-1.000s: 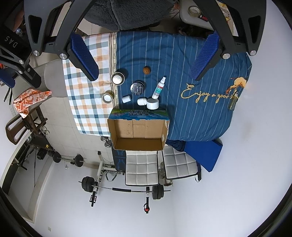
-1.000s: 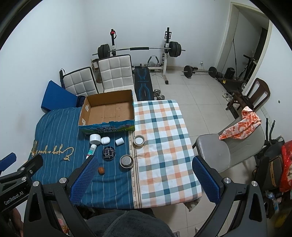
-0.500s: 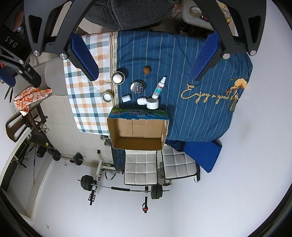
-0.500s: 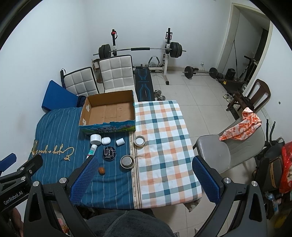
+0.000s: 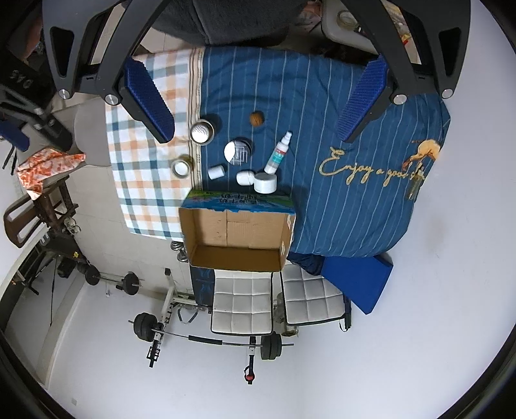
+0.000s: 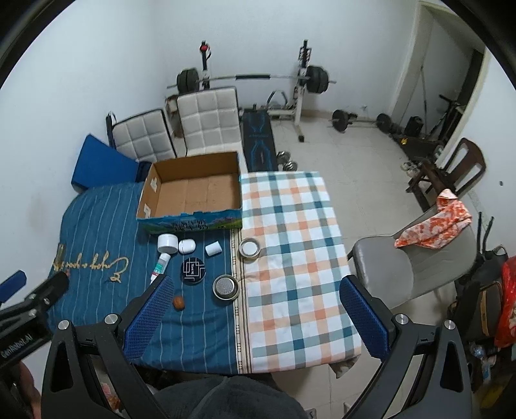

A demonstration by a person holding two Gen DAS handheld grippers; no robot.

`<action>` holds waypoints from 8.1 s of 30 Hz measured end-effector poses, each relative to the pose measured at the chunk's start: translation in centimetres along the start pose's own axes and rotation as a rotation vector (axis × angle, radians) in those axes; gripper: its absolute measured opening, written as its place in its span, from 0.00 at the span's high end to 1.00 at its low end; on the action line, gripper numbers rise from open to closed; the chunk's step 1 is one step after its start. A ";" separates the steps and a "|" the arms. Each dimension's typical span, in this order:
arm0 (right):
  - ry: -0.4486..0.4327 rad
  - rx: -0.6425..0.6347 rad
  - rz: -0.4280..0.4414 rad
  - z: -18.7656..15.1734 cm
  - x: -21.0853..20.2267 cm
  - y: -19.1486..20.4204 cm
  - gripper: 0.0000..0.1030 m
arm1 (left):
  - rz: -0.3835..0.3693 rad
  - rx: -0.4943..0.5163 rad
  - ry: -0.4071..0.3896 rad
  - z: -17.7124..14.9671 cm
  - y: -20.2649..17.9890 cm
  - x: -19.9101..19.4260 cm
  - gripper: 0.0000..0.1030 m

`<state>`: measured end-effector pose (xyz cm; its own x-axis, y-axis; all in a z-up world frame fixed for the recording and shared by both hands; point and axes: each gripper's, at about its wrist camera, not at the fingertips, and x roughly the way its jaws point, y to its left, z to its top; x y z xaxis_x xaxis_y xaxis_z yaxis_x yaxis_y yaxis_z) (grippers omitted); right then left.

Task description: Organize rigid objects

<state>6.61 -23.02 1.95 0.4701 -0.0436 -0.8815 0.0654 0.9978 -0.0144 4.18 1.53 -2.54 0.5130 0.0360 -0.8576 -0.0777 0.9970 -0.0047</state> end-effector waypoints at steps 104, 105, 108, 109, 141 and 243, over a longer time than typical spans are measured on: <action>0.574 -0.055 0.264 -11.1 34.9 10.9 0.31 | -0.221 -0.141 0.460 0.4 2.3 22.3 0.72; 0.564 -0.052 0.275 -9.8 34.2 10.7 0.31 | -0.238 -0.138 0.441 1.9 2.5 21.8 0.72; 0.507 -0.055 0.304 -4.6 31.5 10.6 0.31 | -0.268 -0.116 0.401 5.3 1.0 22.7 0.72; 0.494 -0.058 0.309 -3.8 31.2 10.6 0.31 | -0.267 -0.104 0.379 7.1 0.5 22.5 0.72; 0.520 -0.139 0.156 13.9 57.5 18.1 0.31 | -0.365 -0.182 0.628 22.1 -3.2 56.1 0.72; 0.701 -0.040 0.082 -11.0 45.8 3.5 0.34 | 0.016 0.006 0.620 -7.1 -5.7 45.3 0.26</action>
<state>18.74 -21.01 -43.67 -0.2065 0.0618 -0.9765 0.0151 0.9981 0.0599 21.79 -3.01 -45.06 -0.0808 0.0057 -0.9967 -0.0752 0.9971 0.0118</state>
